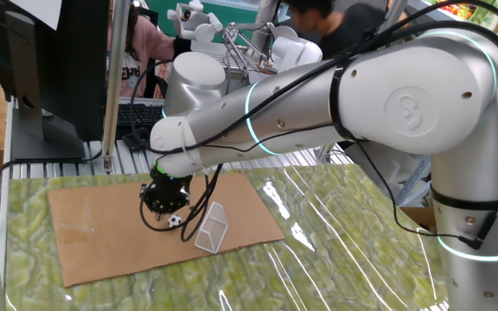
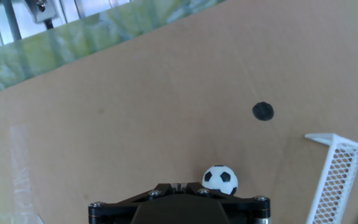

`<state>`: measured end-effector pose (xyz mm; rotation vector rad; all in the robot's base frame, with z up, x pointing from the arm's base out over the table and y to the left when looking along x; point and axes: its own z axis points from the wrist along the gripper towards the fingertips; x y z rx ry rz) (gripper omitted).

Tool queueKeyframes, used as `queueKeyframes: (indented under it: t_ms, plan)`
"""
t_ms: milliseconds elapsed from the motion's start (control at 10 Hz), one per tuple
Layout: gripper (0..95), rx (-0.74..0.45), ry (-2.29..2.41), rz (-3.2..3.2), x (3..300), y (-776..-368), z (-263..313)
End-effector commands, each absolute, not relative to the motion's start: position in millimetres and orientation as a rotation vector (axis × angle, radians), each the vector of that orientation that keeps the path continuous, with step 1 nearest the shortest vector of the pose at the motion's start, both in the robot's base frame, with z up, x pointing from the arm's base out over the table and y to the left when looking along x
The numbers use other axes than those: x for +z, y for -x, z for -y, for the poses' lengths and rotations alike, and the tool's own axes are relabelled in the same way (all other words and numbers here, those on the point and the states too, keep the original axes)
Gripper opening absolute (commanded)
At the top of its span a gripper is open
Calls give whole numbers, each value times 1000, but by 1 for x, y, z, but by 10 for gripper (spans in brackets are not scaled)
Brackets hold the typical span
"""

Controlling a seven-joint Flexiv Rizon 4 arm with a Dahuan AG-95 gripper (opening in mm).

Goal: Push the soccer ball into the goal

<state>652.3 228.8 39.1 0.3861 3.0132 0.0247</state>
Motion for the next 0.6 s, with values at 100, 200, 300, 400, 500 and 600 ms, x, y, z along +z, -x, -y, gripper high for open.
queueKeyframes:
  t_ms: [100, 200, 300, 400, 500, 600]
  plan:
    - [0, -23, -256, -3039, 39, -652, -228]
    - [0, -26, -209, -3053, 39, -652, -227]
    - [0, -29, -172, -3062, 39, -652, -227]
    - [0, -29, -135, -3060, 39, -652, -227]
    - [0, -29, -86, -3056, 39, -652, -227]
    - [0, -32, -54, -3047, 39, -652, -227]
